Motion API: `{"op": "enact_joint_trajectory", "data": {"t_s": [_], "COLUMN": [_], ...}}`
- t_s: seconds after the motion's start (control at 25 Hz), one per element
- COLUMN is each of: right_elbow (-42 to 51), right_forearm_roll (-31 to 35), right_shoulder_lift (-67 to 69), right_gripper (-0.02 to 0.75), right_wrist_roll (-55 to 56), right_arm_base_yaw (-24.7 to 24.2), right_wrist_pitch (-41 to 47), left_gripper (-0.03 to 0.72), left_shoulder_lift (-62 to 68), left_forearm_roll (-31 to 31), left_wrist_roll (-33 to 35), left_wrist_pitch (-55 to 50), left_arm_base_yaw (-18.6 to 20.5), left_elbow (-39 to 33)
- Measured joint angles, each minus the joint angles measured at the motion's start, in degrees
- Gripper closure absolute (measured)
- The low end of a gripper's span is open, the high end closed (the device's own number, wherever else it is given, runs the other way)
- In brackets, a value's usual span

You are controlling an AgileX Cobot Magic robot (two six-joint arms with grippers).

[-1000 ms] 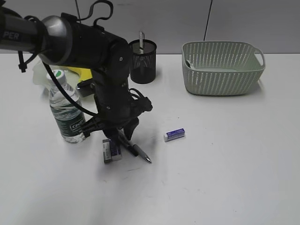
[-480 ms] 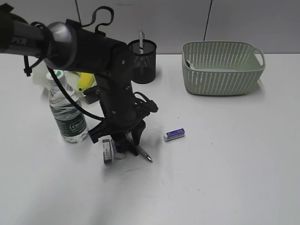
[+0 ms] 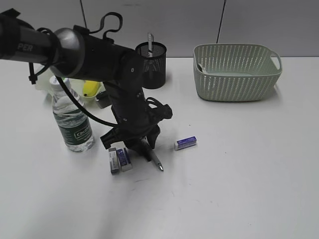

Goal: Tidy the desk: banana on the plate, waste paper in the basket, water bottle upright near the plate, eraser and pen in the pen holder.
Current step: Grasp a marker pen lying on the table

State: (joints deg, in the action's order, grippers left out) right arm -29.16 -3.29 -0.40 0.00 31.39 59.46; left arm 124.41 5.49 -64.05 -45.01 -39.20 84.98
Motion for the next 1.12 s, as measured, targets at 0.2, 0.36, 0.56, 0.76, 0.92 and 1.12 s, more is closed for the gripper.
{"op": "enact_joint_trajectory", "data": {"t_s": [0.2, 0.36, 0.56, 0.76, 0.92, 1.12], "right_elbow": [0.0, 0.0, 0.0, 0.0, 0.0, 0.0], "right_forearm_roll": [0.0, 0.0, 0.0, 0.0, 0.0, 0.0], "right_shoulder_lift": [0.0, 0.0, 0.0, 0.0, 0.0, 0.0], "right_gripper": [0.451, 0.451, 0.451, 0.451, 0.451, 0.451], "right_wrist_roll": [0.0, 0.0, 0.0, 0.0, 0.0, 0.0], "right_arm_base_yaw": [0.0, 0.0, 0.0, 0.0, 0.0, 0.0], "right_wrist_pitch": [0.0, 0.0, 0.0, 0.0, 0.0, 0.0], "left_gripper": [0.451, 0.449, 0.449, 0.448, 0.448, 0.448], "left_shoulder_lift": [-1.44, -3.22, -3.36, -3.36, -3.3, -2.83], "left_forearm_roll": [-4.35, -6.44, -7.55, -9.38, -9.83, -10.19], "left_wrist_roll": [1.57, 1.82, 1.83, -0.2, -0.47, -0.65], "left_wrist_pitch": [1.64, 1.68, 0.73, 0.79, 1.79, 1.84], "left_arm_base_yaw": [0.0, 0.0, 0.0, 1.4, 3.12, 3.67], "left_elbow": [-0.09, -0.09, -0.09, -0.09, -0.09, -0.09]}}
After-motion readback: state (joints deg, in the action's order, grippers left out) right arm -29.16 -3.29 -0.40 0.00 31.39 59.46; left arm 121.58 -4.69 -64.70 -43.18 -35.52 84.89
